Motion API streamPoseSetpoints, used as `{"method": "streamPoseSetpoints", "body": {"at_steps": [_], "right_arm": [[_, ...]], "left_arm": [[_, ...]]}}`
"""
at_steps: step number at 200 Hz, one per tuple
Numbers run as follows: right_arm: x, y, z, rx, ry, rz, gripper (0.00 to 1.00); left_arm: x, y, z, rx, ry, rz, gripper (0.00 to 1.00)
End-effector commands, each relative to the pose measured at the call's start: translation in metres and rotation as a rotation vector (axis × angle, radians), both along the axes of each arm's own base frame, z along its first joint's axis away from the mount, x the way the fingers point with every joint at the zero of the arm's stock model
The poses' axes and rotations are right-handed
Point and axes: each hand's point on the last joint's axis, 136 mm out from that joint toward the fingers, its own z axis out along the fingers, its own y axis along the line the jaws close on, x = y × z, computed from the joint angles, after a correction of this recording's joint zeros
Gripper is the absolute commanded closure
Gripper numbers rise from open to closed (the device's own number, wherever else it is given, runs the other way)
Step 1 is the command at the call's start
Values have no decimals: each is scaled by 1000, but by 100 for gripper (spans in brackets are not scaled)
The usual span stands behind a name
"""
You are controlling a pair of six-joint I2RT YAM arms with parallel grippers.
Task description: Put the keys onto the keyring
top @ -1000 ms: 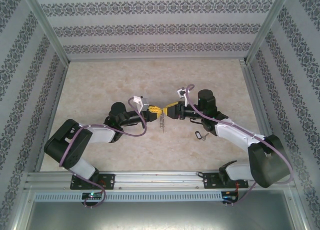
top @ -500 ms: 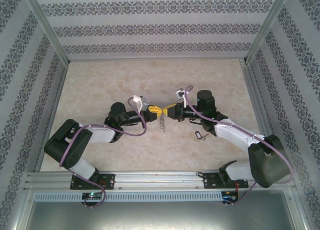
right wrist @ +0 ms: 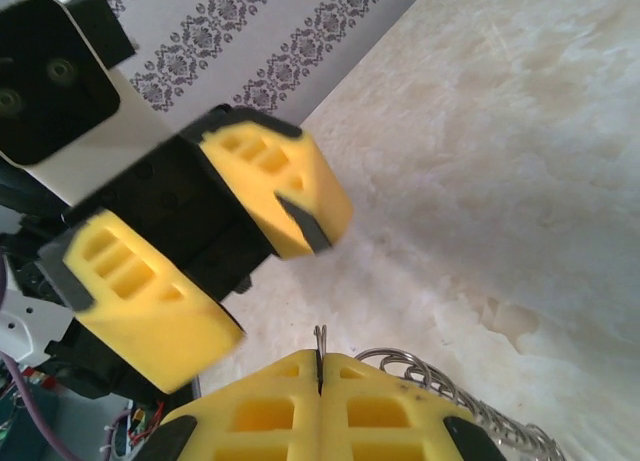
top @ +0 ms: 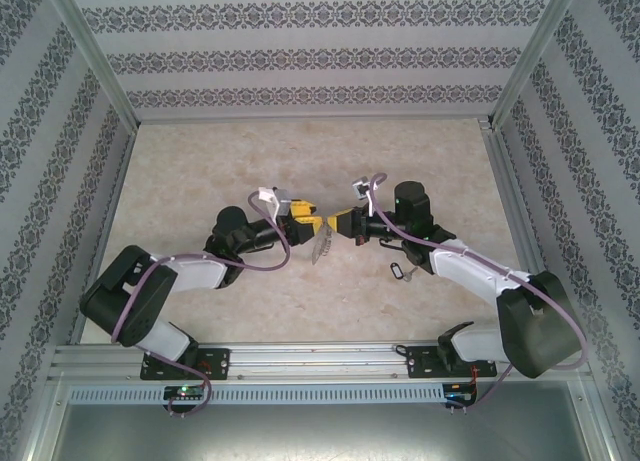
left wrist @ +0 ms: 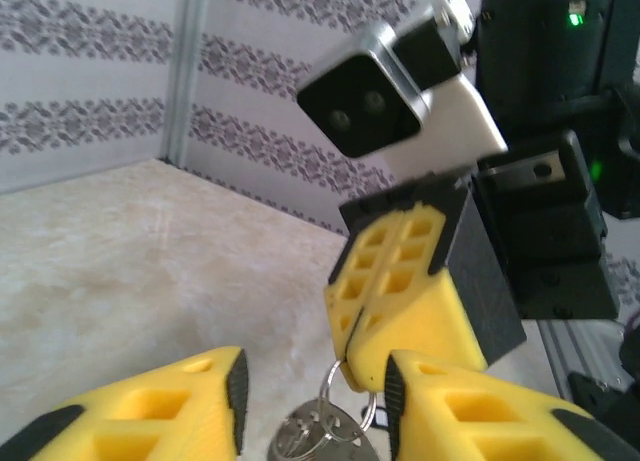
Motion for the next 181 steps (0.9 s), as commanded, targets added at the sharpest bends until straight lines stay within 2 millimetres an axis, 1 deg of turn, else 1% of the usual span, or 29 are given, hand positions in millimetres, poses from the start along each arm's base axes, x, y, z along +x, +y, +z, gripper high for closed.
{"method": "streamPoseSetpoints", "body": {"at_steps": [1, 38, 61, 95, 106, 133, 151, 168, 181], "right_arm": [[4, -6, 20, 23, -104, -30, 100], [10, -8, 34, 42, -163, -48, 100], [14, -7, 43, 55, -181, -61, 100], [19, -7, 54, 74, -201, -80, 100], [20, -7, 57, 78, -207, -84, 100], [22, -9, 62, 96, -215, -106, 100], [24, -11, 67, 112, -227, -130, 100], [25, -13, 71, 127, -236, -148, 100], [25, -14, 75, 134, -243, -158, 100]], "left_arm": [[7, 8, 19, -38, 48, 70, 55], [13, 1, 24, 14, 185, 46, 54], [20, -3, 19, 48, 298, 50, 55], [19, -4, 24, -7, 306, 38, 62], [18, -4, 22, -18, 326, 24, 65], [15, -10, 20, -61, 375, -32, 68], [13, -14, 23, -104, 383, -70, 71], [14, -15, 22, -134, 402, -82, 71], [13, -16, 27, -159, 399, -104, 72]]}}
